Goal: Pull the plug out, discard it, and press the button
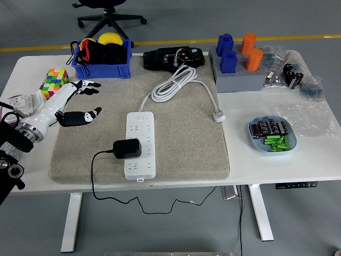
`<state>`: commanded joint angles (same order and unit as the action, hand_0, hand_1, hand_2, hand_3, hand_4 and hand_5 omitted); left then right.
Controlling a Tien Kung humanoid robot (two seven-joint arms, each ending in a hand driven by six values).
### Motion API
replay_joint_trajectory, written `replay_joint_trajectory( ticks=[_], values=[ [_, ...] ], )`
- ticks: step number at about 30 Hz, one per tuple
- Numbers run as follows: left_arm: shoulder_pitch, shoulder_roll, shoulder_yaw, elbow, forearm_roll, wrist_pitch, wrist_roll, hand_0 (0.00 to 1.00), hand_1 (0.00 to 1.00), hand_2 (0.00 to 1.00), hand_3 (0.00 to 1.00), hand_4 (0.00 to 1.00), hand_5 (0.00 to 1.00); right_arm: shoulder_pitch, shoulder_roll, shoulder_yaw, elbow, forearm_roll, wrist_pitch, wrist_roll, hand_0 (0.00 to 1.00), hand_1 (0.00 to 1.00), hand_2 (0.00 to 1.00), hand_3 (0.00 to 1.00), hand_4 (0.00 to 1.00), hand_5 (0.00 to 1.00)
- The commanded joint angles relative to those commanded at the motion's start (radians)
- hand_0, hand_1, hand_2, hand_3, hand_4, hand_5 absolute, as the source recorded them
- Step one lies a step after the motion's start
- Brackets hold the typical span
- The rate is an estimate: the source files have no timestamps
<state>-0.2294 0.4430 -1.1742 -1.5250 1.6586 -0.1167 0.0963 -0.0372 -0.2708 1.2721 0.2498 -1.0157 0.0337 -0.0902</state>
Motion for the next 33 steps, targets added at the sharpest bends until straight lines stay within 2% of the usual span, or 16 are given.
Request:
replay_joint_trajectory(
  ticks=[3,4,6,9,10,20,21,22,27,28,33],
  values=[
    [-0.004,0.006,0.026,-0.007,0.012,-0.026,0.010,0.840,0.818,0.781,0.839,0.909,0.126,0.001,-0.002,-0.001,0.000,0.001,0.000,0.000,0.728,0.680,0.660,0.642,0.739,0.592],
    [-0.006,0.007,0.035,-0.007,0.016,-0.033,0.012,0.860,0.849,0.815,0.866,0.998,0.136,0.001,-0.002,-0.002,0.000,0.001,0.000,0.000,0.728,0.680,0.660,0.642,0.739,0.591],
    [-0.011,0.005,0.059,0.000,0.029,-0.041,0.015,0.860,0.849,0.815,0.866,0.998,0.136,0.003,-0.002,-0.004,0.000,0.002,0.000,0.000,0.728,0.680,0.660,0.642,0.739,0.591],
    [-0.020,-0.002,0.091,0.018,0.045,-0.039,0.014,0.860,0.849,0.815,0.866,0.998,0.136,0.004,-0.002,-0.011,0.000,0.004,0.001,0.000,0.728,0.680,0.660,0.642,0.739,0.591],
    [-0.022,-0.003,0.100,0.022,0.049,-0.037,0.012,0.862,0.844,0.803,0.861,0.998,0.070,0.004,-0.002,-0.013,0.000,0.005,0.000,0.000,0.728,0.680,0.661,0.642,0.739,0.591],
    [-0.055,-0.024,0.183,0.053,0.044,-0.016,0.010,0.851,0.825,0.786,0.842,0.998,0.066,0.004,-0.010,-0.028,-0.001,0.009,-0.001,0.002,0.728,0.680,0.661,0.642,0.739,0.591],
    [-0.061,-0.027,0.197,0.059,0.046,-0.004,0.014,0.851,0.825,0.786,0.842,0.998,0.066,0.005,-0.010,-0.029,-0.001,0.009,-0.001,0.002,0.728,0.680,0.661,0.642,0.739,0.591],
    [-0.066,-0.029,0.206,0.064,0.050,-0.001,0.015,0.840,0.743,0.692,0.787,0.996,0.002,0.005,-0.010,-0.030,-0.001,0.010,-0.002,0.003,0.728,0.680,0.660,0.643,0.739,0.591],
    [-0.083,-0.037,0.236,0.089,0.063,0.010,0.012,0.840,0.743,0.692,0.787,0.996,0.002,0.008,-0.011,-0.036,0.000,0.011,-0.004,0.006,0.728,0.680,0.660,0.643,0.739,0.591],
    [-0.085,-0.038,0.239,0.093,0.063,0.011,0.012,0.779,0.668,0.630,0.744,0.920,0.002,0.008,-0.011,-0.037,0.000,0.011,-0.003,0.006,0.728,0.680,0.659,0.642,0.738,0.590],
    [-0.082,-0.044,0.247,0.107,0.064,0.012,0.018,0.779,0.668,0.630,0.744,0.920,0.002,0.005,-0.011,-0.039,-0.001,0.012,-0.003,0.005,0.728,0.680,0.659,0.642,0.738,0.590]
  ],
)
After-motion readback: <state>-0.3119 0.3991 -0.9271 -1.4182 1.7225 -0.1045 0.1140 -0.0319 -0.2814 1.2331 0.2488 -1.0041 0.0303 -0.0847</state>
